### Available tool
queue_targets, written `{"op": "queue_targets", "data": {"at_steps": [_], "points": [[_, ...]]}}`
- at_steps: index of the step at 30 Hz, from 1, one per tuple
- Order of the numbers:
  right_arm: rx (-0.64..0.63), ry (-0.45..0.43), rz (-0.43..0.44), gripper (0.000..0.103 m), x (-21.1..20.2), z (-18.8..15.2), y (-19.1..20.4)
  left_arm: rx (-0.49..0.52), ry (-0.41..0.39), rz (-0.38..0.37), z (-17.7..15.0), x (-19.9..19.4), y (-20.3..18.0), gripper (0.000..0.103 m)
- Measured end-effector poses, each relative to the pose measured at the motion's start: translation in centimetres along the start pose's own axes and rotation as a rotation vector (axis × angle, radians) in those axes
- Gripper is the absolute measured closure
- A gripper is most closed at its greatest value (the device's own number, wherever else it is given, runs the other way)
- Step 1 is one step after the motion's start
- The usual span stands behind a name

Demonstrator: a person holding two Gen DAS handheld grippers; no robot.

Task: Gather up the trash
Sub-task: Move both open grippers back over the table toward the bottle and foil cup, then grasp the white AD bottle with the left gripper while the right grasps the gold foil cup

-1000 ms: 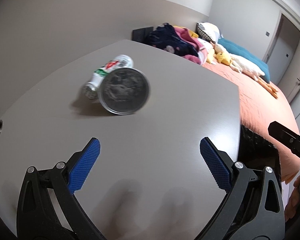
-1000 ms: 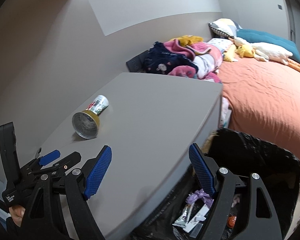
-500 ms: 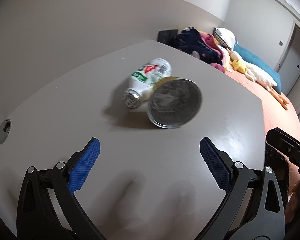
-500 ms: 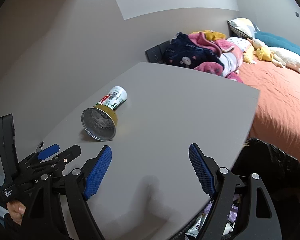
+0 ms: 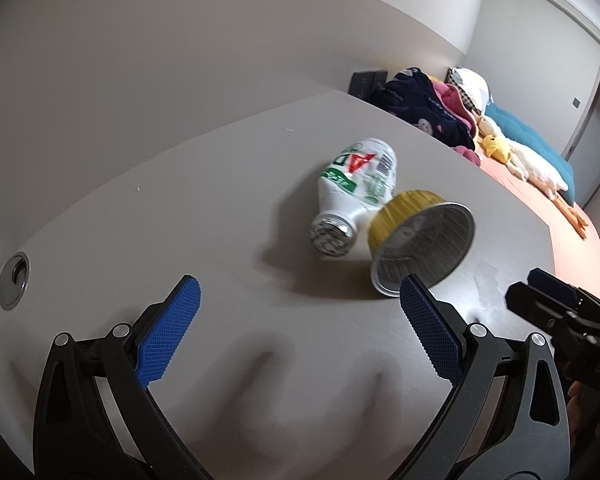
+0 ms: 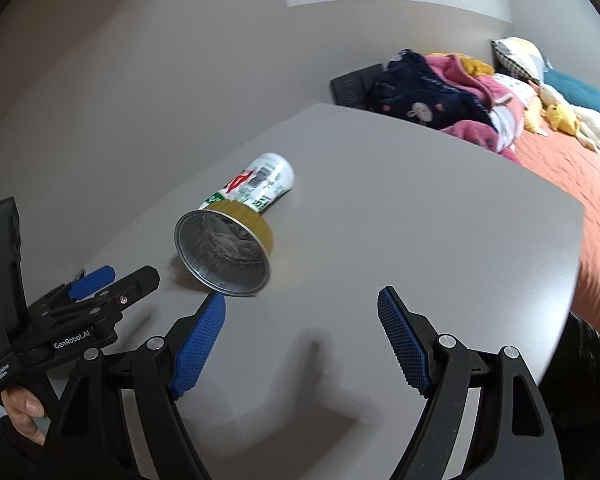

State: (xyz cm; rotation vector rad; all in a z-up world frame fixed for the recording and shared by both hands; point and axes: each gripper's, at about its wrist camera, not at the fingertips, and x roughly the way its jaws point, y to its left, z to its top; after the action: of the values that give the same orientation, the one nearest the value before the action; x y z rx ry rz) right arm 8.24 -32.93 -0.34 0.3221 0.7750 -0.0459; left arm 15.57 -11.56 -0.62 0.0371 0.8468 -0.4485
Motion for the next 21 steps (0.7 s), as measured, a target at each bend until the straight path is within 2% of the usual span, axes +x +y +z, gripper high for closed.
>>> {"op": "queue_targets", "data": {"at_steps": [3, 16, 20, 21], "points": [[-0.024, 0.010, 0.007, 0.025, 1.1, 0.3, 1.0, -0.009, 0.004, -0.002, 0.1, 0.3, 0.6, 0.006], [-0.049, 0.050, 0.022, 0.051, 5.3, 1.5, 2.5, -0.004, 0.020, -0.003, 0.2, 0.9, 1.3, 0.006], [-0.045, 0.059, 0.037, 0.072, 5.8, 1.9, 2.4, 0.003, 0.023, 0.003, 0.3, 1.2, 1.1, 0.006], [-0.045, 0.063, 0.040, 0.084, 6.0, 2.0, 2.4, 0.003, 0.025, 0.003, 0.3, 1.3, 1.1, 0.006]]}}
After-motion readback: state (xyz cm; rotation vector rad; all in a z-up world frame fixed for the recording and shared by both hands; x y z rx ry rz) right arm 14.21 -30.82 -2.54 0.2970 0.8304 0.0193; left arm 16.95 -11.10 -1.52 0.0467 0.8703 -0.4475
